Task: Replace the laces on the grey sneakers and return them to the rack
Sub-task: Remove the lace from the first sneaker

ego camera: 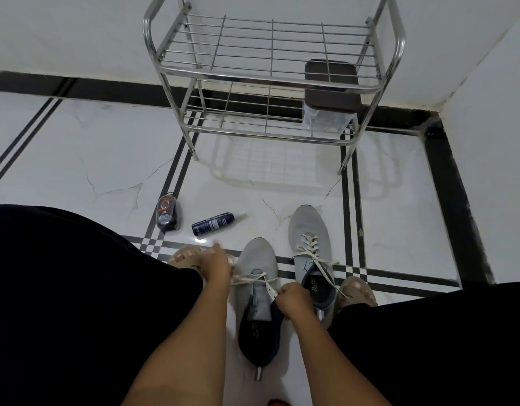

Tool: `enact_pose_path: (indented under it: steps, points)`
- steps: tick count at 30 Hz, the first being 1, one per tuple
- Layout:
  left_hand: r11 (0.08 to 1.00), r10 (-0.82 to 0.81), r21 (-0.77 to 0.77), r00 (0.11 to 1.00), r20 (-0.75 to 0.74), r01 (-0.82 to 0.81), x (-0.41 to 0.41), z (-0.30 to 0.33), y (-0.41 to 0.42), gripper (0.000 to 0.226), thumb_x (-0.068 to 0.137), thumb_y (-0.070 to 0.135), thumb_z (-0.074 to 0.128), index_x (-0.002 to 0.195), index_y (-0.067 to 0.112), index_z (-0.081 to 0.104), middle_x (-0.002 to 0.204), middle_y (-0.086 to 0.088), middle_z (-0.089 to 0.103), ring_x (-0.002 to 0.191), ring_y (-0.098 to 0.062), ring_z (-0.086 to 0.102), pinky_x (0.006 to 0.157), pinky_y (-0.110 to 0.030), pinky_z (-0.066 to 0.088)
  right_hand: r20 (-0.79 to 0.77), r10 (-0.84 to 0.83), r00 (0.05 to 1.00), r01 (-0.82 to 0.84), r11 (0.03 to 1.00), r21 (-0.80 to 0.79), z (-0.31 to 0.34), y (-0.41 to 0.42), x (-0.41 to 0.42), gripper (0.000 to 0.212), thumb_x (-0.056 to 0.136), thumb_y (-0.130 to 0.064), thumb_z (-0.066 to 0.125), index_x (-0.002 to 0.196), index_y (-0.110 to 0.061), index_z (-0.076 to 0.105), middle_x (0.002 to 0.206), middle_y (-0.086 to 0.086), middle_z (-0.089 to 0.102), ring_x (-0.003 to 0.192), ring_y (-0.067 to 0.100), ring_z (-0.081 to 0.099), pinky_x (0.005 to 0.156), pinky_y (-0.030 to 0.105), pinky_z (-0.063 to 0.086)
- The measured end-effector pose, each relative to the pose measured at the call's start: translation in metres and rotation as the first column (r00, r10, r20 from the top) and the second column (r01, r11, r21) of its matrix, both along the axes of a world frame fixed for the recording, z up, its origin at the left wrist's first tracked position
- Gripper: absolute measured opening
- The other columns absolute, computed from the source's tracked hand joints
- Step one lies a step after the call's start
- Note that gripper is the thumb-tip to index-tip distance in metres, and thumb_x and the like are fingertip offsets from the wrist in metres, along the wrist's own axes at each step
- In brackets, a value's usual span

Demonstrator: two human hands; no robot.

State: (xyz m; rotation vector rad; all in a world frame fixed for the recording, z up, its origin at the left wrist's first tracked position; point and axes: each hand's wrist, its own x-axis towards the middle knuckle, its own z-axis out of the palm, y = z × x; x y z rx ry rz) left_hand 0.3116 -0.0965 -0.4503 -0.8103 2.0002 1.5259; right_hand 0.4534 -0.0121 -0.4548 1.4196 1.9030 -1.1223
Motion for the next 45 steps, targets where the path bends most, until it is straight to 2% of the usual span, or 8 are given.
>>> enact_pose_path:
  steps: [3, 7, 11, 15, 20, 28, 39, 45]
  points:
    - [0.414, -0.872, -0.497, 0.488, 0.021, 0.762, 0.021, -0.01, 0.007, 0.015, 0.092, 0.03, 0.05, 0.092, 0.014, 0.05, 0.089, -0.008, 0.061, 0.083, -0.027, 0.059, 0.065, -0.03, 0.042, -0.006, 0.028, 1.0, -0.028, 1.0, 0.003, 0.002, 0.0, -0.001, 0.016, 0.071, -0.015, 0.046, 0.056, -0.016, 0.049, 0.084, 0.011, 0.061, 0.088, 0.032, 0.065, 0.077, 0.036, 0.056]
    - [-0.031, -0.957, -0.527, 0.126, 0.26, 0.849, 0.05, -0.03, -0.001, 0.027, 0.09, 0.033, 0.051, 0.113, 0.022, 0.061, 0.109, -0.009, 0.067, 0.101, -0.028, 0.062, 0.082, -0.034, 0.05, 0.005, 0.065, 0.998, -0.065, 0.998, 0.005, 0.006, -0.002, -0.001, 0.015, 0.068, -0.016, 0.045, 0.053, -0.017, 0.042, 0.08, 0.01, 0.053, 0.076, 0.027, 0.056, 0.07, 0.031, 0.048]
    - [0.398, -0.858, -0.377, 0.485, 0.171, 0.837, 0.054, -0.03, -0.002, 0.016, 0.09, 0.026, 0.052, 0.087, 0.017, 0.064, 0.086, -0.006, 0.069, 0.075, -0.02, 0.064, 0.069, -0.027, 0.05, 0.02, 0.072, 0.997, -0.072, 0.997, 0.028, 0.004, -0.003, 0.0, 0.024, 0.072, -0.01, 0.047, 0.051, -0.017, 0.041, 0.078, 0.008, 0.051, 0.073, 0.026, 0.051, 0.068, 0.029, 0.043]
    - [0.981, -0.176, -0.064, 0.979, 0.1, 0.183, 0.025, -0.042, -0.015, 0.026, 0.09, 0.017, 0.049, 0.105, 0.001, 0.064, 0.103, -0.02, 0.067, 0.082, -0.028, 0.062, 0.077, -0.036, 0.052, 0.038, 0.038, 0.999, -0.039, 0.999, 0.021, -0.003, 0.001, 0.001, 0.017, 0.073, -0.013, 0.047, 0.057, -0.018, 0.046, 0.083, 0.009, 0.055, 0.076, 0.027, 0.056, 0.072, 0.032, 0.051]
    - [0.877, -0.312, -0.381, 0.95, 0.011, 0.292, 0.02, -0.025, -0.012, 0.064, 0.091, 0.025, 0.058, 0.148, 0.024, 0.027, 0.142, -0.016, 0.041, 0.12, -0.04, 0.05, 0.096, -0.045, 0.043, 0.073, 0.079, 0.994, -0.075, 0.995, -0.059, 0.003, 0.007, -0.004, 0.017, 0.078, -0.017, 0.051, 0.087, -0.006, 0.06, 0.098, 0.013, 0.063, 0.098, 0.035, 0.064, 0.082, 0.04, 0.056]
    - [0.338, -0.805, -0.629, 0.562, 0.193, 0.7, 0.07, -0.027, -0.009, 0.028, 0.088, 0.038, 0.055, 0.108, 0.019, 0.062, 0.112, -0.005, 0.062, 0.104, -0.025, 0.06, 0.079, -0.034, 0.049, -0.221, 0.22, 0.95, -0.182, 0.967, 0.181, 0.006, 0.01, -0.028, 0.027, 0.084, -0.01, 0.053, 0.099, -0.022, 0.073, 0.111, 0.006, 0.068, 0.106, 0.025, 0.062, 0.09, 0.028, 0.05]
    - [0.559, -0.692, -0.435, 0.686, 0.225, 0.706, 0.06, -0.036, -0.018, 0.021, 0.086, 0.025, 0.055, 0.096, 0.021, 0.074, 0.101, -0.005, 0.071, 0.096, -0.025, 0.065, 0.071, -0.023, 0.042, -0.138, 0.674, 0.725, -0.605, 0.72, 0.34, -0.021, -0.011, -0.026, 0.024, 0.09, -0.026, 0.051, 0.105, -0.013, 0.064, 0.116, 0.006, 0.04, 0.107, 0.025, 0.047, 0.086, 0.035, 0.046]
    - [0.62, -0.623, -0.451, 0.752, 0.215, 0.642, 0.062, -0.035, -0.02, 0.025, 0.089, 0.021, 0.054, 0.103, 0.025, 0.074, 0.115, -0.005, 0.068, 0.106, -0.028, 0.062, 0.086, -0.029, 0.047, -0.277, 0.029, 0.96, -0.008, 0.997, 0.076, -0.006, 0.019, -0.032, 0.029, 0.088, -0.028, 0.054, 0.068, -0.008, 0.059, 0.072, 0.01, 0.061, 0.076, 0.028, 0.062, 0.064, 0.031, 0.052]
